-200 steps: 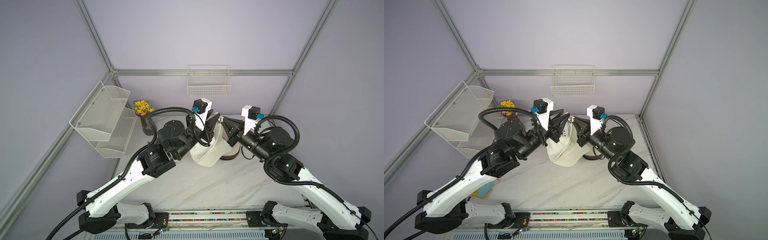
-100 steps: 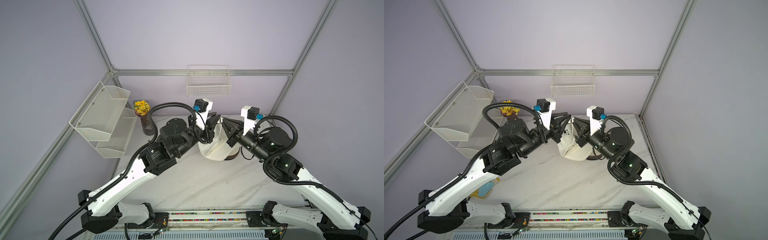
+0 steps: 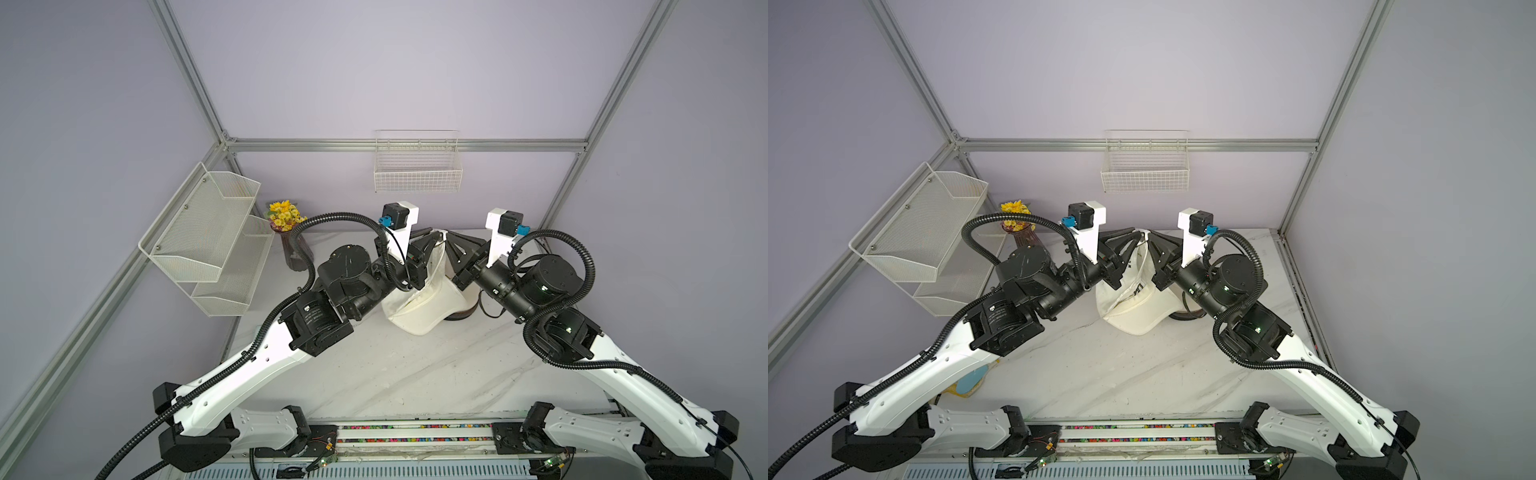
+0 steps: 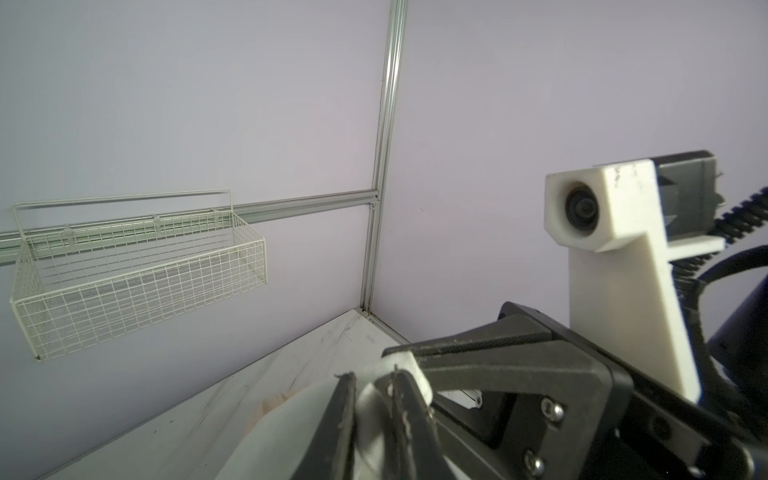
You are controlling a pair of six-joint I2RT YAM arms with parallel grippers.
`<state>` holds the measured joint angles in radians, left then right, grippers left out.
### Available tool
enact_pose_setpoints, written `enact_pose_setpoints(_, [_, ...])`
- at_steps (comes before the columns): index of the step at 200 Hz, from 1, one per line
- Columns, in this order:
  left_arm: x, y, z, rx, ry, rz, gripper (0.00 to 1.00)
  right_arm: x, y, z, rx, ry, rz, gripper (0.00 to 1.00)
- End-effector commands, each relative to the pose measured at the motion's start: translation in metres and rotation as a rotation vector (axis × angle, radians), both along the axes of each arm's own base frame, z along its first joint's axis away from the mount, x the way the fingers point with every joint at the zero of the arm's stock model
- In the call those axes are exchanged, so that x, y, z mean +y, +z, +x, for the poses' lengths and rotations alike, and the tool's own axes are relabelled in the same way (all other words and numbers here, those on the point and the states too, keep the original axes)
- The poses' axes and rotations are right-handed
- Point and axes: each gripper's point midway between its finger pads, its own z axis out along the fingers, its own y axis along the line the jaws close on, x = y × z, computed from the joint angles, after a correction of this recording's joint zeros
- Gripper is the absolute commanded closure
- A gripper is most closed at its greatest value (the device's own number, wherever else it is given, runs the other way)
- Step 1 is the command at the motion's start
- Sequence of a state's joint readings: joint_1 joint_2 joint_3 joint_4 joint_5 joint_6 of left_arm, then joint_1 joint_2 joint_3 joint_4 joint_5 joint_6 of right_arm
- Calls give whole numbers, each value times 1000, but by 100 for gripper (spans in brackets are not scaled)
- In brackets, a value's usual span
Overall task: Open the adjustable buckle of the baseball cap
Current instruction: Open the adjustable buckle on the baseball cap.
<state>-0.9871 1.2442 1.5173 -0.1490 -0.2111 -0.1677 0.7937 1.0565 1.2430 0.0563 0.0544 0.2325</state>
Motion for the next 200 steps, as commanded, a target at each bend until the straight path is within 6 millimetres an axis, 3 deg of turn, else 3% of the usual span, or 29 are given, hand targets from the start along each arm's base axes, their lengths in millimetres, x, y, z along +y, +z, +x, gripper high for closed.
enact_pose_setpoints(1, [-6, -7, -5, 22, -33, -17, 82, -14, 34, -5, -58, -13, 156, 100])
enact_pose_setpoints(93, [-45, -40, -18, 58, -68, 49, 85, -22, 40, -1, -45, -38, 252, 100])
enact_pose_setpoints(200, [-52, -58, -9, 77, -34, 90, 86, -22, 54, -15, -58, 42, 312, 100])
